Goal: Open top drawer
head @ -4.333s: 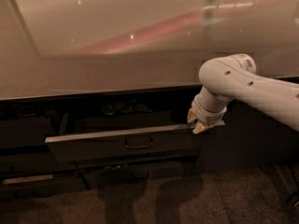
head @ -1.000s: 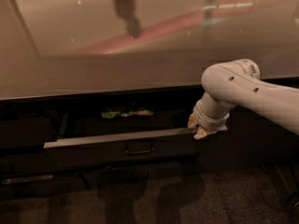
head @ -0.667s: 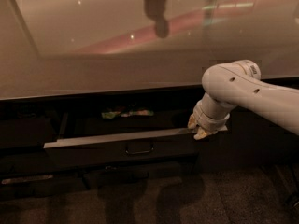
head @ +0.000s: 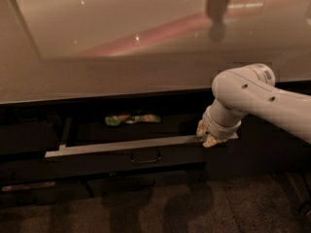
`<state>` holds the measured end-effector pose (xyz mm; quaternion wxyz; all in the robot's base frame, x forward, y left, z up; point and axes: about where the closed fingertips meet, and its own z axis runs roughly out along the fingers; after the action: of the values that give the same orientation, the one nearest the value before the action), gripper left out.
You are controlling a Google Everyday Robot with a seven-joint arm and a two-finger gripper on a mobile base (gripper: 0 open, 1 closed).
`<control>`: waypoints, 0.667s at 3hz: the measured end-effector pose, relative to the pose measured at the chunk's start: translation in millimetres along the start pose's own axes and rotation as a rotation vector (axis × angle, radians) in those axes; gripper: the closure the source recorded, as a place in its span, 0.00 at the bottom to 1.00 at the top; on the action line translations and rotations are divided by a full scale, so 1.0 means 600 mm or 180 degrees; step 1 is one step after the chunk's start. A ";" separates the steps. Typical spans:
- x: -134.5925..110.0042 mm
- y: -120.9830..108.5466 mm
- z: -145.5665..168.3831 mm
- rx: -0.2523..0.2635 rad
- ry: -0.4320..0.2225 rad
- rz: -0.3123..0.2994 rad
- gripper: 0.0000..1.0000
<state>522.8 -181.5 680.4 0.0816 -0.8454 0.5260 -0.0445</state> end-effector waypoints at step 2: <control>-0.109 0.059 0.006 0.0472 0.0140 -0.0331 1.00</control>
Offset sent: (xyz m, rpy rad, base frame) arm -0.2114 0.0665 -0.1447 -0.0538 -0.0406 0.2568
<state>463.5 -138.0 671.3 0.1300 -0.8620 0.4783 -0.1060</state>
